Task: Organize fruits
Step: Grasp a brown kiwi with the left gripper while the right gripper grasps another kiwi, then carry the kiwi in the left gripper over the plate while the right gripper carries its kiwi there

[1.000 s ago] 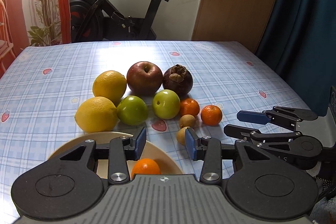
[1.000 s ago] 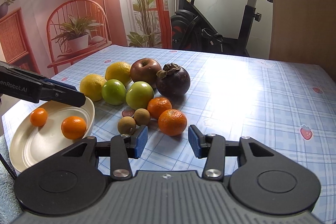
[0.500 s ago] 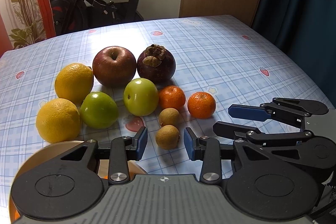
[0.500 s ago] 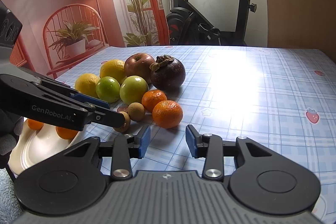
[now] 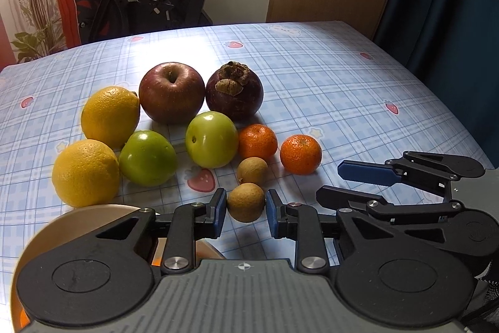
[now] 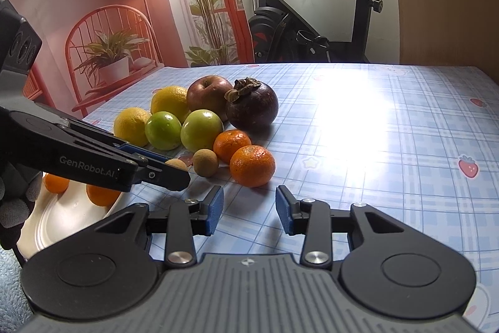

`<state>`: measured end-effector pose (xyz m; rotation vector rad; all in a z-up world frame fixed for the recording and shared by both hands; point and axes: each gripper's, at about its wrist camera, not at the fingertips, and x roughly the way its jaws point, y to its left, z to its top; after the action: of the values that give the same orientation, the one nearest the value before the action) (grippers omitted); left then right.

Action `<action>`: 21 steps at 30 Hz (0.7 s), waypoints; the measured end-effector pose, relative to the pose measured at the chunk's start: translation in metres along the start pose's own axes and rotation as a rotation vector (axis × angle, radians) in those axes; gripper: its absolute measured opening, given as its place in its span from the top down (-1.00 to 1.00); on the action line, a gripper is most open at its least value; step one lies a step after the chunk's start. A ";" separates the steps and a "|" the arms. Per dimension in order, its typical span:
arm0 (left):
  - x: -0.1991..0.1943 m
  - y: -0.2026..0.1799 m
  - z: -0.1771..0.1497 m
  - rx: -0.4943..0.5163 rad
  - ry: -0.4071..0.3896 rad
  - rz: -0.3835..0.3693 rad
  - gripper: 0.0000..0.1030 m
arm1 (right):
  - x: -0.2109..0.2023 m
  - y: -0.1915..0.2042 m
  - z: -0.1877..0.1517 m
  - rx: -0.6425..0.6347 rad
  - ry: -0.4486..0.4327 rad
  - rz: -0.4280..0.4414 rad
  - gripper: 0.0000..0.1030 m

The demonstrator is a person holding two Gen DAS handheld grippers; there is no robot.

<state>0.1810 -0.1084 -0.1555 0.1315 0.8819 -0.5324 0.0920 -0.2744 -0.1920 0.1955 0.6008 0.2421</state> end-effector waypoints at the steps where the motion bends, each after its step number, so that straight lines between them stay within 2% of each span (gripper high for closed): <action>1: -0.006 0.002 0.000 -0.003 -0.014 0.005 0.44 | 0.000 0.003 0.000 -0.007 0.001 0.004 0.22; 5: -0.037 0.012 -0.005 -0.028 -0.095 0.034 0.44 | 0.002 0.015 0.003 -0.027 0.000 0.021 0.35; 8: -0.053 0.020 -0.008 -0.036 -0.124 0.056 0.44 | 0.010 0.024 0.008 -0.032 0.001 0.032 0.37; 14: -0.071 0.046 -0.010 -0.085 -0.147 0.096 0.44 | 0.032 0.046 0.024 -0.074 0.008 0.006 0.41; 21: -0.090 0.074 -0.018 -0.135 -0.168 0.121 0.44 | 0.052 0.054 0.030 -0.064 0.043 -0.047 0.38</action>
<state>0.1583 -0.0040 -0.1062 0.0165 0.7379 -0.3646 0.1414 -0.2120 -0.1823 0.1147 0.6386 0.2197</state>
